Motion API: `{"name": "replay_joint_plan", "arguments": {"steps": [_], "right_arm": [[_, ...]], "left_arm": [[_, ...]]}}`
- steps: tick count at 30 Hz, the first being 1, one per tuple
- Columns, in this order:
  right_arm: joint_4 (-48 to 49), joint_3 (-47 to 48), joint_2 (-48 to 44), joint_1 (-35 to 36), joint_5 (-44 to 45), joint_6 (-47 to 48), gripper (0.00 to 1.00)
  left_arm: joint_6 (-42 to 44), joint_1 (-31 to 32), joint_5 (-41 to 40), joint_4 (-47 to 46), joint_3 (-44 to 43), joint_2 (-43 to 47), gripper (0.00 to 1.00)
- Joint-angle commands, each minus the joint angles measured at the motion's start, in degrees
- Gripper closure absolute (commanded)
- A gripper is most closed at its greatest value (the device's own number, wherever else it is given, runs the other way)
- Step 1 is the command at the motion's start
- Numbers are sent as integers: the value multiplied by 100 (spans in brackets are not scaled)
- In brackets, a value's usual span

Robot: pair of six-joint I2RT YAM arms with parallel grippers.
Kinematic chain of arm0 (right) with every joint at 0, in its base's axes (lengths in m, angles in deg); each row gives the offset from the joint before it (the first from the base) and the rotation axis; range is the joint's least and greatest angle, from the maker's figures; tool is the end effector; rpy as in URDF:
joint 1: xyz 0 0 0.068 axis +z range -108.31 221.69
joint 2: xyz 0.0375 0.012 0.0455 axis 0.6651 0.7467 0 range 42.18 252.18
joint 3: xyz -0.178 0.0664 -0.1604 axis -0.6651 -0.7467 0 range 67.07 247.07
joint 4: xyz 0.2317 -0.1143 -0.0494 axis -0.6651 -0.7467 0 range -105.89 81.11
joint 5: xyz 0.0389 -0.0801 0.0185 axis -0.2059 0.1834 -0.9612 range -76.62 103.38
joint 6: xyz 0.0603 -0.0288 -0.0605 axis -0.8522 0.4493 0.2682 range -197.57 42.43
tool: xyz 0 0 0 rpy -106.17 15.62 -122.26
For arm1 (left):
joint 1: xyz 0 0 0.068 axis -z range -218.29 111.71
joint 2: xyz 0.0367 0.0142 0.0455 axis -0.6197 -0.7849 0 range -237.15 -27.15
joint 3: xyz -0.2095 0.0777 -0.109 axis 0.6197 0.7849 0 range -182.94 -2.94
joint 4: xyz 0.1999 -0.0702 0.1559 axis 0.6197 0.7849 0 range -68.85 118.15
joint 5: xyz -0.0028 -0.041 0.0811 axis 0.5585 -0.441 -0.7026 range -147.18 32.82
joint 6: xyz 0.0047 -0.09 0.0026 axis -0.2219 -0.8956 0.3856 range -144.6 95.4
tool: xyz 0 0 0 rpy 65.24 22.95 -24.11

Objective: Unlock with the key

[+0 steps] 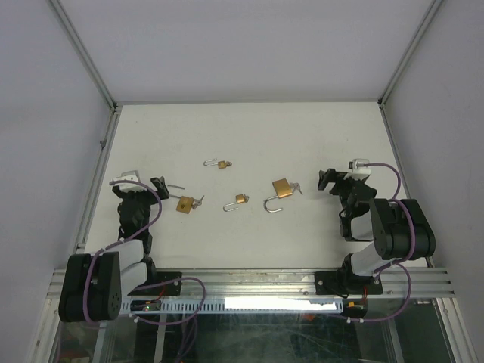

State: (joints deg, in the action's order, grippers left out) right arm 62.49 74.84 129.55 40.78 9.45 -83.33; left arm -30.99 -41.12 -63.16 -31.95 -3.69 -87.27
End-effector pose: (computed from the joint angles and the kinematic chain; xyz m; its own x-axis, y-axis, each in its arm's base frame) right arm 0.2655 0.0012 0.0983 -0.1474 0.1025 -0.9837 -0.0372 0.9933 0.1091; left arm 0.2309 0.0197 0.1221 -0.0914 -0.1154 -0.9891 -0.1637 0.9815 -0.0994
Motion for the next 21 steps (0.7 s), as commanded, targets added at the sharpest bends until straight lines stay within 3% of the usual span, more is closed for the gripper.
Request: {"name": "replay_joint_plan", "arguments": {"steps": [1,6,10,14,21], "right_arm": [[-26,262,-112,-37,-265,164,0],[-26,255,-118,-38,-223,150,0],[-249,365,-114,-41,-193,147,0],[-359,429,-107,-35,-237,145,0],[-439,464,-115,-34,-231,163,0]], "left_arm": [[26,-93,378,-1025,-294,-654,1],[-162,-98,90,-1111,-738,-1602,1],[303,-110,1190,-2684,-255,-2352,1],[422,-111,1423,-1570,-902,-2448,1],[528,-107,1675,-1440,-1020,-2496,1]]}}
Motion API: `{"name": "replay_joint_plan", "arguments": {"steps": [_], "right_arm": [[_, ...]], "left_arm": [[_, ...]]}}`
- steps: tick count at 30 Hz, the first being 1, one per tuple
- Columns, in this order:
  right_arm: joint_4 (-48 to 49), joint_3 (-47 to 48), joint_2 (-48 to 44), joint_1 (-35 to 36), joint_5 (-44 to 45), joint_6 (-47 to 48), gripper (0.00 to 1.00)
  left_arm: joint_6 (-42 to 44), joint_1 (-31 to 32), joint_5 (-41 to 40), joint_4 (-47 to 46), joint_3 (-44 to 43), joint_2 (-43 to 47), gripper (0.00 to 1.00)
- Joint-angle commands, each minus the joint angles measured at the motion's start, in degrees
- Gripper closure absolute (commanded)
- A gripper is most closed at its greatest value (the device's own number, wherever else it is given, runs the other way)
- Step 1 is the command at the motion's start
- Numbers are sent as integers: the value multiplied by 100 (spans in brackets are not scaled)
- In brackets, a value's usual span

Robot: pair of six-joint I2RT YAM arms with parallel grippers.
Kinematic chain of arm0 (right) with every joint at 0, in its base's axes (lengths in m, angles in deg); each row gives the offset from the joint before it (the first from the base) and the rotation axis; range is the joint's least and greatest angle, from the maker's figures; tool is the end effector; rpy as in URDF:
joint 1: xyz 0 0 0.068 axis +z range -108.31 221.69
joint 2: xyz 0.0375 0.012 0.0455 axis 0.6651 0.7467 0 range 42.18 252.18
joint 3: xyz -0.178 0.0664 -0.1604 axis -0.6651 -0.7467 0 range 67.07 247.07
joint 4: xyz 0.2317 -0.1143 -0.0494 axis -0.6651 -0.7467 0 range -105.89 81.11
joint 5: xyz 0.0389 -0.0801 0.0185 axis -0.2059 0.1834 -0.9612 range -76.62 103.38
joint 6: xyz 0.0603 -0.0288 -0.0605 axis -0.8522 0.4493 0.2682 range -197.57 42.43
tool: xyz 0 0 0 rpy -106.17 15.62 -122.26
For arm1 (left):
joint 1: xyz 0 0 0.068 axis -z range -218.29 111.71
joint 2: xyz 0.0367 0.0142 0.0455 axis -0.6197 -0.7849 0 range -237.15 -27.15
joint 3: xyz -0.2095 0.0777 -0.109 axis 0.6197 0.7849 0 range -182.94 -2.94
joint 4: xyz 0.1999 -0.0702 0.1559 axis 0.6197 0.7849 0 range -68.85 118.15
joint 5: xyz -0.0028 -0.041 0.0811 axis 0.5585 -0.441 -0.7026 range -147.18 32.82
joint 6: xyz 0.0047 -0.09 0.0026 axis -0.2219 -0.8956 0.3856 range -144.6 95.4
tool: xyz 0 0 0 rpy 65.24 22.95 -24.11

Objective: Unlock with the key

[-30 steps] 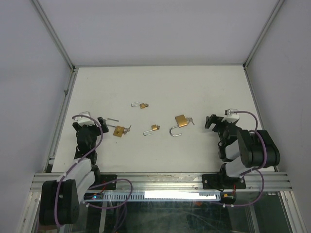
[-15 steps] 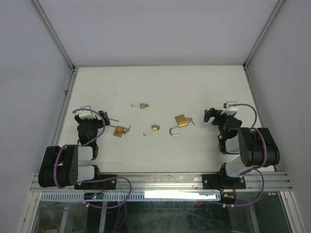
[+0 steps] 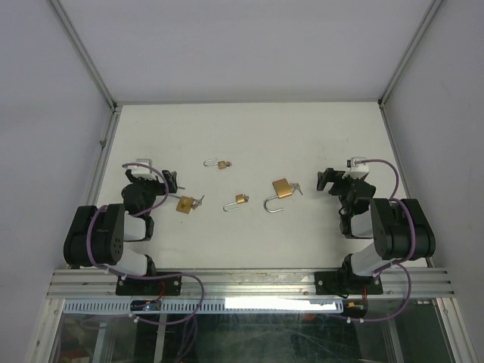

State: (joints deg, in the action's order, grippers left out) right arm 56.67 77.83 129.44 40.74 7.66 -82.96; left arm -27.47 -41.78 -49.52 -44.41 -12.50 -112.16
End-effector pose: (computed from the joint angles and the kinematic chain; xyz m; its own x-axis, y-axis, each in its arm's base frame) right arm 0.2761 0.0033 0.0970 -0.1965 0.0968 -0.9757 -0.0630 0.9918 0.1111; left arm 0.2710 0.0056 0.1013 -0.1748 -0.0604 -0.9828 0.0621 0.9955 -0.0723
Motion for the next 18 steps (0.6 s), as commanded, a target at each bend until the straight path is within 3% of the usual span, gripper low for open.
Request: {"name": "replay_joint_plan", "arguments": {"steps": [1,18], "right_arm": [[141,167,-95,-28,-49,126,0],[-259,387,-65,92,-284,409,0]], "left_arm": [[167,-44,292,-168,-156,-5,1],[111,-39,212,-38,-290,-91,1]]}}
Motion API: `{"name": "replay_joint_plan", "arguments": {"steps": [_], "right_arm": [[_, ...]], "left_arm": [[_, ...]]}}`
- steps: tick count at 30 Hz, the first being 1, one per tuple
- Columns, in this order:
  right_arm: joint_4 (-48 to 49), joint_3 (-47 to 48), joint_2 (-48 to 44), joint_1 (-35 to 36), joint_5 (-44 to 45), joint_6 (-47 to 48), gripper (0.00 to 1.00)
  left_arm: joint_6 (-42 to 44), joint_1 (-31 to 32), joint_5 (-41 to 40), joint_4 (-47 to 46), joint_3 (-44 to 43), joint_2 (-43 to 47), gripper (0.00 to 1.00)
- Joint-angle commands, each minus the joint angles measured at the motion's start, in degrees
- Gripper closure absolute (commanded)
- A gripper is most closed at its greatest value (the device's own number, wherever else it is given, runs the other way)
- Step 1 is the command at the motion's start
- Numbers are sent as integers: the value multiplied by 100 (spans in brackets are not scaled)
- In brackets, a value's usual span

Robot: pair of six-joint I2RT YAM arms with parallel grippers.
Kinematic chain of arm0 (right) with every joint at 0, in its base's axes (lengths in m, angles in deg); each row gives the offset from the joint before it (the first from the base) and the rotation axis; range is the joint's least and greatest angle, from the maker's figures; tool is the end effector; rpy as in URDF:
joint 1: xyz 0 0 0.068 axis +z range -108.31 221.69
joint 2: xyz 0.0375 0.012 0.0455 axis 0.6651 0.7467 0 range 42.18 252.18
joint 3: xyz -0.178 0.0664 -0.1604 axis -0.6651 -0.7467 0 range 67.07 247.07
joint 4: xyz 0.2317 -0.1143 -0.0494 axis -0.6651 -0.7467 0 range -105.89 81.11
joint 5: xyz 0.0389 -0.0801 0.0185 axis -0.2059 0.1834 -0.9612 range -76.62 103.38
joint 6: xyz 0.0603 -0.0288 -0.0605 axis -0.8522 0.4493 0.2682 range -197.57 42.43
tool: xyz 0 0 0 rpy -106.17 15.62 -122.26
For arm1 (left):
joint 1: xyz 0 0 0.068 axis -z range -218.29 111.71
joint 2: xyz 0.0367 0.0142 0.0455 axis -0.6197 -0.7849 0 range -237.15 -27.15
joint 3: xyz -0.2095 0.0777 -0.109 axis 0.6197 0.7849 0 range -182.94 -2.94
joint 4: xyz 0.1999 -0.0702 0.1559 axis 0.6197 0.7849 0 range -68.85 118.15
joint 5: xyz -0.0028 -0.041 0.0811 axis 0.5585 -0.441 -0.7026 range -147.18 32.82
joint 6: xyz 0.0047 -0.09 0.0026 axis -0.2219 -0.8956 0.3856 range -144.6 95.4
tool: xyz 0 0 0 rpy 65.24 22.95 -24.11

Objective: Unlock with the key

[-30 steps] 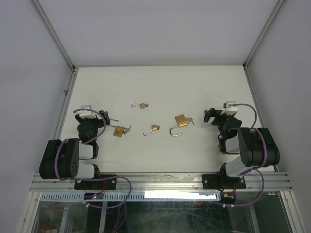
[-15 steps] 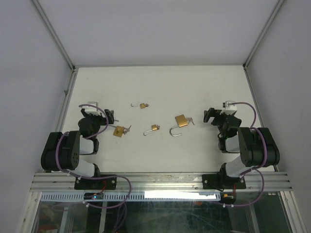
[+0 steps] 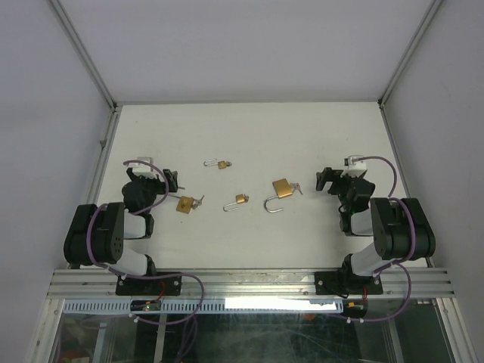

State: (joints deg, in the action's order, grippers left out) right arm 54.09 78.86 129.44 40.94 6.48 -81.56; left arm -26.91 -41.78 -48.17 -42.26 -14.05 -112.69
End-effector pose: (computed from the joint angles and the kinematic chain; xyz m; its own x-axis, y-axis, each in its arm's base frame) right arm 0.2791 0.0059 0.0951 -0.2230 0.0721 -0.9722 -0.0889 0.9916 0.0939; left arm 0.2765 0.0041 0.1008 -0.1944 -0.0518 -0.9796 0.0856 0.9939 -0.0695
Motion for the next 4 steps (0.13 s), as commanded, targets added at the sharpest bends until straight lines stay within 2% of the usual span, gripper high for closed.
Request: {"name": "replay_joint_plan", "arguments": {"steps": [1,4], "right_arm": [[-72,333,-48,124,-103,309,0],[-73,317,-77,172,-49,329,0]], "left_arm": [[55,-46,77,-250,-136,-46,1],[55,-33,79,-249,-137,-46,1]]}}
